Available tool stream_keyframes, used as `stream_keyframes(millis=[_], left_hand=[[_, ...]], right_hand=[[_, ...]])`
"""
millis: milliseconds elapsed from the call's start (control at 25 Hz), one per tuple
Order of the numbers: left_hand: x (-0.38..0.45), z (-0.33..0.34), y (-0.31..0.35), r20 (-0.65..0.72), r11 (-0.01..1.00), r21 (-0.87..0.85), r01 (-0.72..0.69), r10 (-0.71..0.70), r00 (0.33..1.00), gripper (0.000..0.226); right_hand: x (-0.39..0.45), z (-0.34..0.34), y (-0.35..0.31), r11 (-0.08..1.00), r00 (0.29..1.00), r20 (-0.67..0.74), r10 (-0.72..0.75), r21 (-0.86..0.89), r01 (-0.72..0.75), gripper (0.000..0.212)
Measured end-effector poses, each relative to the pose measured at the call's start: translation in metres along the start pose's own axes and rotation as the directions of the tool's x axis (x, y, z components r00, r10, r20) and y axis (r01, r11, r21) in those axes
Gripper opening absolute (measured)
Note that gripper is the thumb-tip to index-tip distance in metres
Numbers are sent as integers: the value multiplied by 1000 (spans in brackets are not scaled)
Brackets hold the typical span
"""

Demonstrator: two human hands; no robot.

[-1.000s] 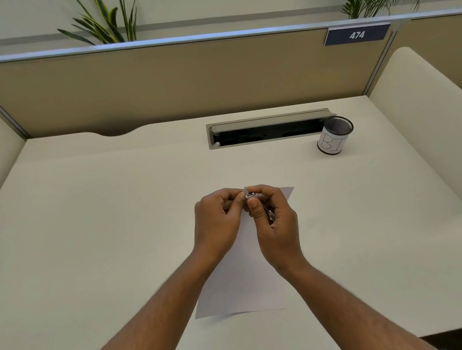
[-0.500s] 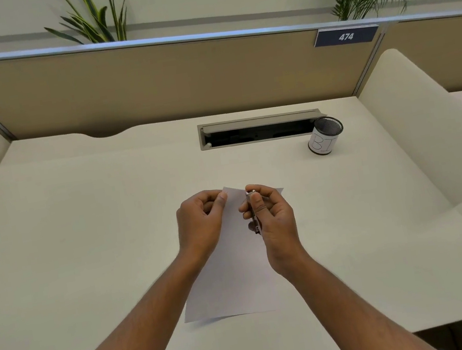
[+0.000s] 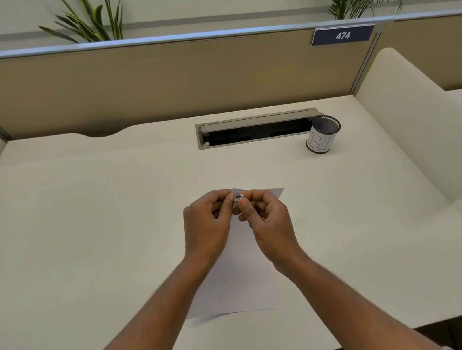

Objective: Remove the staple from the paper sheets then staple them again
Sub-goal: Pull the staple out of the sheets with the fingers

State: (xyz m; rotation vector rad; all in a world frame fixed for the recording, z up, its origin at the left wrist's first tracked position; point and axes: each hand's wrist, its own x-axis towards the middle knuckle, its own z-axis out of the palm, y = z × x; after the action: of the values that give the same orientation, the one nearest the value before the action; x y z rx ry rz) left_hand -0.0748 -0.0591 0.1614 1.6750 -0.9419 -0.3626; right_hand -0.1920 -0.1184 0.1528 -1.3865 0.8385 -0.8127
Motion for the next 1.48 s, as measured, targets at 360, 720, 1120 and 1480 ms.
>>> stream_keyframes(millis=[360,720,1120,1480], left_hand=[[-3,-3,-3,42,979,108,-175,171,984,18],[-5,-2,-1,59,934,219,-282,276,959,18],[1,-1,4,46,998,55,-15,12,999,15],[-4,-1,1,16,974,162,-162,161,987,16]], right_hand=[[2,3,-1,999,998,-36,-43,-14,43,14],[5,5,-4,996,992,-112,-63,-71,55,12],[4,1,-4,999,1000,-23,-18,36,19,15],[10,-10,-11,999,1000,23,16,-49,-15,15]])
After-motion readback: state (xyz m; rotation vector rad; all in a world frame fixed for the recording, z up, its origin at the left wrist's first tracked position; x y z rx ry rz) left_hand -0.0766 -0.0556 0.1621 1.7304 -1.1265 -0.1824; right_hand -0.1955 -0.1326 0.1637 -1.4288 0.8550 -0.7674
